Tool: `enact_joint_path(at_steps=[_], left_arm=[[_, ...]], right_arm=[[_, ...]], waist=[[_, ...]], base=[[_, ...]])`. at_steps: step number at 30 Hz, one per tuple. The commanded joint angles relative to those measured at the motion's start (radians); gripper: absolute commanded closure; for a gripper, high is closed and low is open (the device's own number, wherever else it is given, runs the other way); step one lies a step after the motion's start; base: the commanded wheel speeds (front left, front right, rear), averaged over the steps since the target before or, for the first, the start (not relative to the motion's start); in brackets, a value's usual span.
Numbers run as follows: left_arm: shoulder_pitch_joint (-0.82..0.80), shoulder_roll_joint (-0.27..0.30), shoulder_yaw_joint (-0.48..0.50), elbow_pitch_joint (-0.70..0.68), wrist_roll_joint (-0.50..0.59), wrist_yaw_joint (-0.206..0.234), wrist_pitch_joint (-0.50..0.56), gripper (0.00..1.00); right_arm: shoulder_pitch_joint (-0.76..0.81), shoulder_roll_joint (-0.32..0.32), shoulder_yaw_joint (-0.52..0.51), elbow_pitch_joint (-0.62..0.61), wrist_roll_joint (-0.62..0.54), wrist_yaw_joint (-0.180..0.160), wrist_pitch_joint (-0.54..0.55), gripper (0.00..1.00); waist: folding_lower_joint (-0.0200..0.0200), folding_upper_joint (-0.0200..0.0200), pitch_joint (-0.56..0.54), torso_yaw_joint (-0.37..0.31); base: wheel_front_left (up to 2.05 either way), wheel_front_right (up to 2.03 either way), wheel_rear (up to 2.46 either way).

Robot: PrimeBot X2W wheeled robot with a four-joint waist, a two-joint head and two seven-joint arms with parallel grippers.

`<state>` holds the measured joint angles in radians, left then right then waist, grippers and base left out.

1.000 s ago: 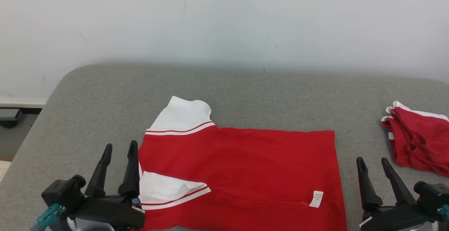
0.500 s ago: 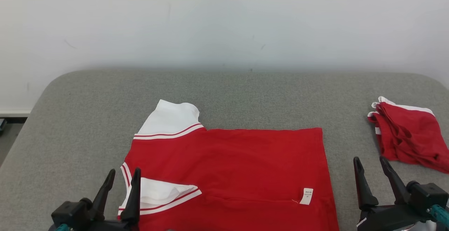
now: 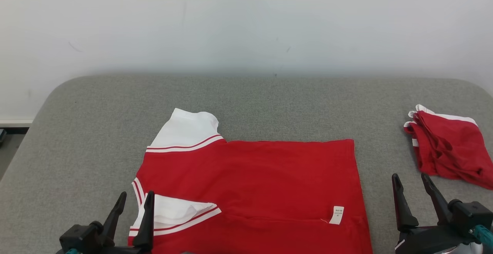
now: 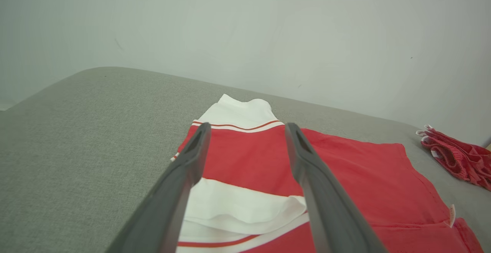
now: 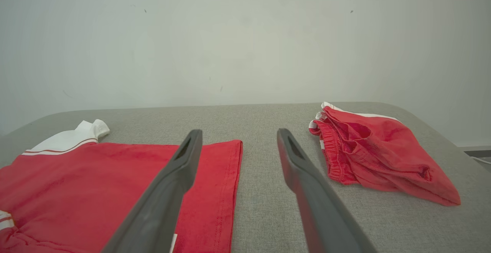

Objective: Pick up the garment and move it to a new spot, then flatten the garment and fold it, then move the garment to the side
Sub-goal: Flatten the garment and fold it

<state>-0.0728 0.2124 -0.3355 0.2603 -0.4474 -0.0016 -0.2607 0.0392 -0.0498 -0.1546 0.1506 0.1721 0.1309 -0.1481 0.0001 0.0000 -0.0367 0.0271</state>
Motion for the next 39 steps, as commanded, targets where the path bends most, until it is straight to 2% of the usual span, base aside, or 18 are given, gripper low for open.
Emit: enact_joint_path(at_steps=[1, 11, 19, 25, 34, 39], left_arm=[[-0.001, 0.004, 0.0, 0.003, 0.011, -0.008, -0.007, 0.0], [-0.016, 0.005, -0.007, 0.011, 0.014, -0.009, -0.007, 0.0], [-0.055, 0.009, -0.022, 0.034, 0.008, -0.013, 0.034, 0.0], [-0.14, 0.01, -0.032, 0.033, 0.033, -0.005, 0.058, 0.0], [-0.325, 0.029, -0.051, 0.079, 0.051, -0.01, 0.182, 0.0], [-0.438, 0.021, -0.057, 0.115, 0.05, -0.013, 0.253, 0.0]], right_arm=[[-0.011, -0.002, 0.0, 0.001, -0.01, 0.0, 0.003, 0.0], [-0.007, -0.002, 0.005, -0.004, -0.007, 0.0, 0.015, 0.0], [-0.036, -0.015, 0.043, -0.02, -0.063, 0.0, 0.065, 0.0], [-0.086, -0.076, 0.086, -0.044, -0.046, 0.0, 0.171, 0.0], [-0.204, -0.117, 0.087, -0.081, -0.034, 0.0, 0.349, 0.0], [-0.278, -0.127, 0.106, -0.083, -0.038, 0.0, 0.466, 0.0]], waist=[[-0.0001, 0.0, 0.001, 0.0], [-0.0001, 0.0, 0.014, 0.003], [-0.0001, 0.0, 0.03, 0.005], [-0.0001, 0.0, 0.073, 0.007], [-0.0001, 0.0, 0.17, 0.002], [-0.0001, 0.0, 0.226, 0.0]], base=[[0.0, 0.0, 0.0], [0.0, 0.0, 0.0], [0.0, 0.0, 0.0], [0.0, 0.0, 0.0], [0.0, 0.0, 0.0], [0.0, 0.0, 0.0]])
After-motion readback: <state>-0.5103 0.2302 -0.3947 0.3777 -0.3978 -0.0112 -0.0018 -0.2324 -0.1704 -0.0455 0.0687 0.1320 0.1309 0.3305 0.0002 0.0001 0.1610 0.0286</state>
